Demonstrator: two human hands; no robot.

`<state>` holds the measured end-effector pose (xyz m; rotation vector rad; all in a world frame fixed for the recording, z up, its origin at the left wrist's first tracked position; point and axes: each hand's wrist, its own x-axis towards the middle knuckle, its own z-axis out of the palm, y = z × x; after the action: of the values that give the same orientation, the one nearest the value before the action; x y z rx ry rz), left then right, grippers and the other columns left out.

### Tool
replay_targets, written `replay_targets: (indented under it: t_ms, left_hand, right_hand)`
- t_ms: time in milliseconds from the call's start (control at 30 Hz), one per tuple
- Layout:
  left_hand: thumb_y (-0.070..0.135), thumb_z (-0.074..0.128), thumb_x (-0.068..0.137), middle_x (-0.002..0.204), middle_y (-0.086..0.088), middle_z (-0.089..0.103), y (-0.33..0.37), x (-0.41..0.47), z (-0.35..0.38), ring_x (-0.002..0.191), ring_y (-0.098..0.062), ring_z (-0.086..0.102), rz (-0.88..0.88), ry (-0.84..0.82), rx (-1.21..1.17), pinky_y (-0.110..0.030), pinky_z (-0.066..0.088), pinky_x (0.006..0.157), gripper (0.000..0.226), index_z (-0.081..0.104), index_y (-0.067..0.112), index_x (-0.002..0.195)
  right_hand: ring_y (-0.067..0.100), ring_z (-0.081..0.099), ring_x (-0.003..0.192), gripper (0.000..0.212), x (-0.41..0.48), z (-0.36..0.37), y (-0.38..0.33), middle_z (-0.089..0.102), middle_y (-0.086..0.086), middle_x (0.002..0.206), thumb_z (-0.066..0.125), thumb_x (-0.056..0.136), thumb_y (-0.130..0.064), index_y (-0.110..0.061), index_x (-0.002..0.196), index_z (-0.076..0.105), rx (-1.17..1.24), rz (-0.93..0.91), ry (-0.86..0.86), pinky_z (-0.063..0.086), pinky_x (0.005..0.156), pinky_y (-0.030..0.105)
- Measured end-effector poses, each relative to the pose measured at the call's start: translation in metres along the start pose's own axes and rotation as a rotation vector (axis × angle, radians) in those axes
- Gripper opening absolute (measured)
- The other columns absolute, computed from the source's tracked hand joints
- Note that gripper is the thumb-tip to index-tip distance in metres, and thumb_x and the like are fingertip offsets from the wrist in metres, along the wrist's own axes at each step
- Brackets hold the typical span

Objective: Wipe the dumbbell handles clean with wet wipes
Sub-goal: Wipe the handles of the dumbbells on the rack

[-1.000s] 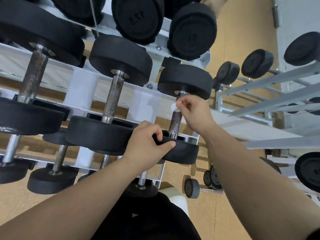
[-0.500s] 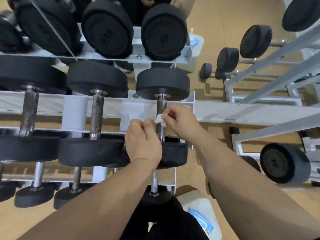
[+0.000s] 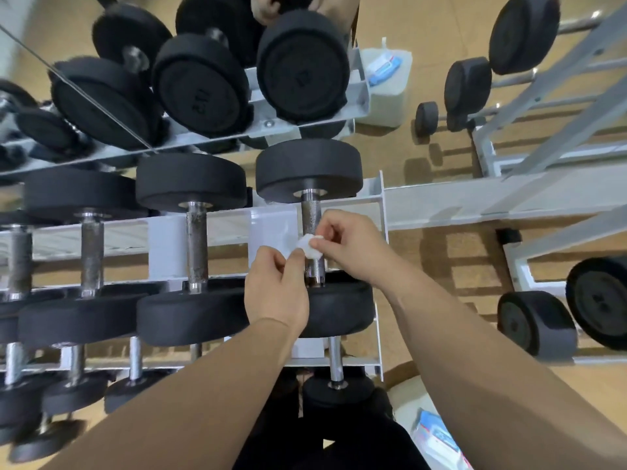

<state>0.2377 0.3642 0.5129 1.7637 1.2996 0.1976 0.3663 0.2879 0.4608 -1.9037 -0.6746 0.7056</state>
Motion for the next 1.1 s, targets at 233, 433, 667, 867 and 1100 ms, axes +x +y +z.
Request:
replay_targets:
  t_ms: [233,433,667,867,1100]
  left_hand:
    - [0.039,0.057,0.097,0.064,0.005,0.039,-0.002,0.0,0.002,0.062,-0.016,0.034,0.027,0.035,-0.074,-0.037,0.035,0.065,0.039,0.038,0.015,0.073]
    - [0.034,0.059,0.098,0.064,0.003,0.036,-0.002,0.0,0.003,0.054,-0.008,0.03,0.037,0.04,-0.122,-0.033,0.033,0.062,0.04,0.038,0.012,0.072]
    - [0.053,0.057,0.084,0.062,0.004,0.035,-0.002,0.001,0.002,0.055,-0.009,0.03,0.063,0.035,-0.121,-0.032,0.033,0.061,0.046,0.037,0.013,0.07]
    - [0.037,0.058,0.097,0.064,0.002,0.036,-0.004,0.001,0.002,0.054,-0.008,0.03,0.055,0.033,-0.131,-0.032,0.032,0.061,0.041,0.038,0.012,0.071]
    - [0.039,0.057,0.099,0.061,0.006,0.035,-0.006,0.002,0.003,0.054,-0.008,0.03,0.077,0.043,-0.149,-0.032,0.032,0.061,0.043,0.038,0.012,0.071]
  right_hand:
    - [0.012,0.051,0.064,0.011,0.01,0.002,0.007,0.057,0.004,0.069,0.064,0.089,-0.012,-0.022,0.085,0.066,0.085,-0.021,0.224,0.045,0.064,0.026]
    - [0.013,0.051,0.058,0.009,-0.01,-0.004,0.013,0.054,0.0,0.066,0.077,0.086,-0.019,-0.02,0.084,0.068,0.102,0.066,-0.136,0.044,0.06,0.025]
    - [0.004,0.043,0.056,0.013,0.022,0.009,-0.006,0.05,-0.003,0.065,0.07,0.091,-0.023,-0.018,0.083,0.061,0.148,0.086,0.196,0.035,0.056,0.011]
    - [0.008,0.046,0.06,0.015,-0.002,-0.014,0.003,0.055,-0.006,0.068,0.073,0.09,-0.028,-0.019,0.079,0.065,0.008,0.113,-0.234,0.041,0.062,0.027]
    - [0.013,0.051,0.065,0.009,0.029,0.009,0.0,0.057,0.003,0.073,0.069,0.091,-0.022,-0.023,0.083,0.064,0.362,0.174,0.197,0.052,0.069,0.039]
